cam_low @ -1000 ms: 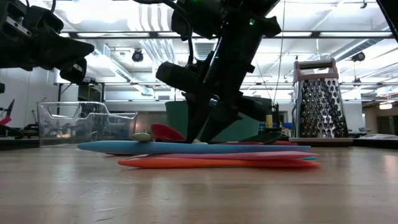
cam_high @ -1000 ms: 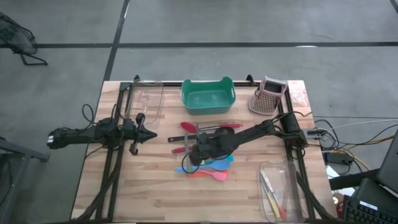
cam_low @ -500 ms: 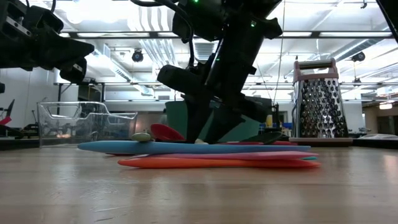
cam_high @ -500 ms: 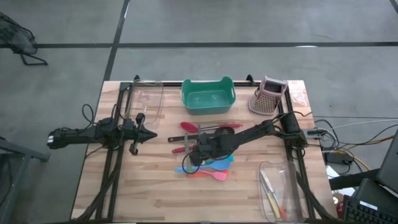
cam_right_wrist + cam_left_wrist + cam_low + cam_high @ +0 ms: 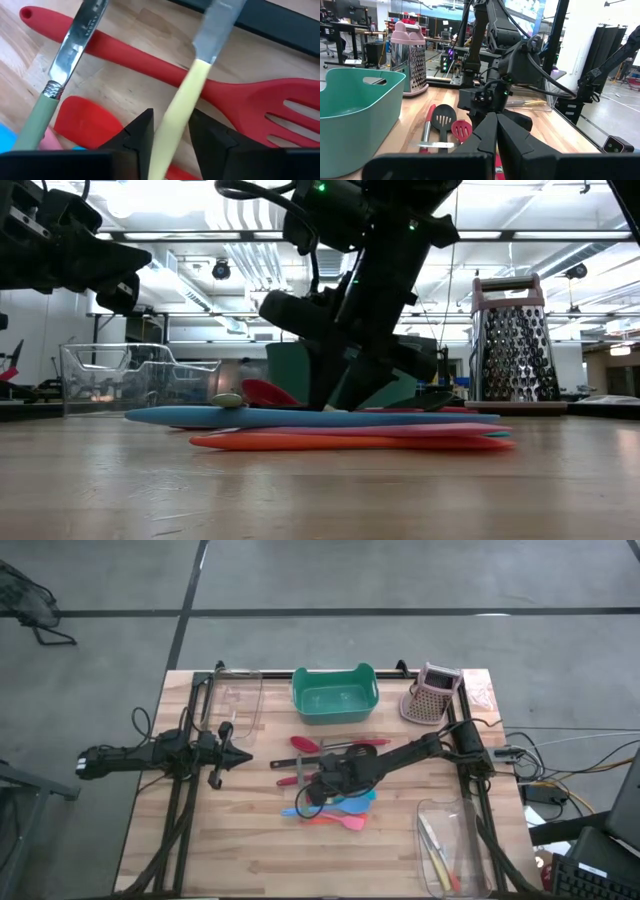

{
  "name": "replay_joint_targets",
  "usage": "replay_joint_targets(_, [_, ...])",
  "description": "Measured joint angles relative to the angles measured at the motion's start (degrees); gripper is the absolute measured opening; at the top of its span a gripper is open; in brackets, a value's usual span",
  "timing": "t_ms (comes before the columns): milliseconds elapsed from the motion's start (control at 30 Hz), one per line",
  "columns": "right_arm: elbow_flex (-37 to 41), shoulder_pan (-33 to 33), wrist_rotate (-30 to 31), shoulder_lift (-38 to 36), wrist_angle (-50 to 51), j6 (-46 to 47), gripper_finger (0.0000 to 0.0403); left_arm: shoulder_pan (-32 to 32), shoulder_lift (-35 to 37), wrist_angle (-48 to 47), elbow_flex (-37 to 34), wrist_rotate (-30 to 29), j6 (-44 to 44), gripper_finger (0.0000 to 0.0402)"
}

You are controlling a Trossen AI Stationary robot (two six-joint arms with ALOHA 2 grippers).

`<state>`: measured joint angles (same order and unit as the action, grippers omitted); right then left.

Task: Pick & Place Kitchen Items
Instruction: Put the yellow knife into the bottom transparent bin

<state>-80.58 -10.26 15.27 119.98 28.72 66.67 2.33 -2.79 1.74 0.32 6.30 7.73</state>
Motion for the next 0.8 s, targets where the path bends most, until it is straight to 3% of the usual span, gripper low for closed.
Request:
replay_joint_targets(267, [-0.53, 0.02, -0.11, 0.0, 0.16, -2.37, 0.0065, 0.0, 0.0, 0.0, 0.0, 0.01, 0.02, 0.0014])
replay_joint_targets(800, [-1.59, -2.21, -0.89, -7.49, 7.21, -5.67, 0.0064, 0.0, 0.0, 0.0, 0.0, -0.01, 0.0, 0.0014])
